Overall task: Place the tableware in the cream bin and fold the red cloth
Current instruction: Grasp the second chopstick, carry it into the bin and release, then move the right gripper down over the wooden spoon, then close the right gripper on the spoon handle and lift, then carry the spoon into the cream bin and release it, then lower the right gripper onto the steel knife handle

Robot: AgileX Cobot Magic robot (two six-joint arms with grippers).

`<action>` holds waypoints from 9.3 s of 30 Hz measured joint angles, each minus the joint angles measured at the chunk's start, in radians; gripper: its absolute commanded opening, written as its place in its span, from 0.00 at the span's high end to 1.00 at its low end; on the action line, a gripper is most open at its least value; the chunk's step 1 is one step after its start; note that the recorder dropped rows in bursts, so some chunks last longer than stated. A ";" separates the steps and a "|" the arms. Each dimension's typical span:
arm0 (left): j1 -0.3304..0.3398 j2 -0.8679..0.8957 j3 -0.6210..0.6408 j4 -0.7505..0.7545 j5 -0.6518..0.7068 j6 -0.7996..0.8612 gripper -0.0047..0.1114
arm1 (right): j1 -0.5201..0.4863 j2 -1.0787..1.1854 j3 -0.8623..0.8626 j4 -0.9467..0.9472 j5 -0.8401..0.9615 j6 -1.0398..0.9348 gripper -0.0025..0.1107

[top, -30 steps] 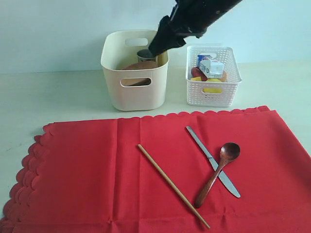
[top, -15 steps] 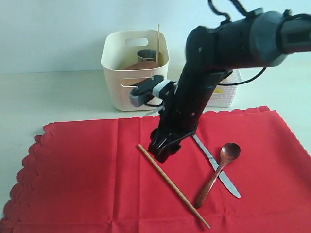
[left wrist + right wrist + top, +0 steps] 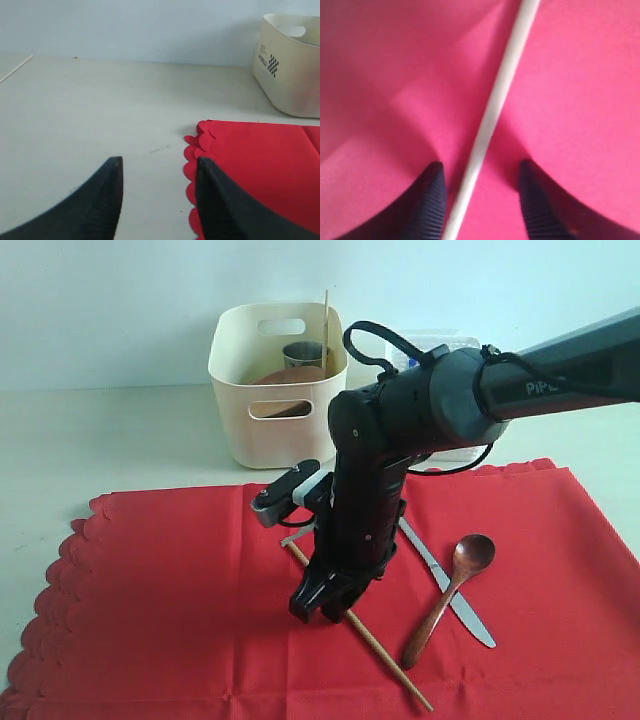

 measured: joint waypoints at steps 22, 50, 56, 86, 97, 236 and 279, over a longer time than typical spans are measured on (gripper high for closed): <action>0.000 0.000 0.000 0.000 0.000 0.000 0.57 | 0.002 -0.266 0.007 -0.146 -0.064 0.122 0.98; 0.000 0.000 0.000 0.000 0.000 0.000 0.57 | -0.364 -0.074 -0.418 1.274 -0.308 -1.108 0.98; 0.000 0.000 0.000 0.000 0.000 0.000 0.57 | -0.431 0.060 -0.512 1.588 -0.138 -1.356 0.98; 0.000 0.000 0.000 0.000 0.000 0.000 0.57 | -0.449 0.304 -0.697 1.516 -0.010 -1.419 0.41; 0.000 0.000 0.000 0.000 0.000 0.000 0.57 | -0.449 0.068 -0.697 0.800 -0.075 -0.763 0.43; 0.000 0.000 0.000 0.000 0.000 0.000 0.57 | -0.449 -0.343 0.084 0.924 -0.483 -0.781 0.98; 0.000 0.000 0.000 0.000 0.000 0.000 0.57 | -0.449 0.316 -0.802 0.949 -0.038 -0.778 0.62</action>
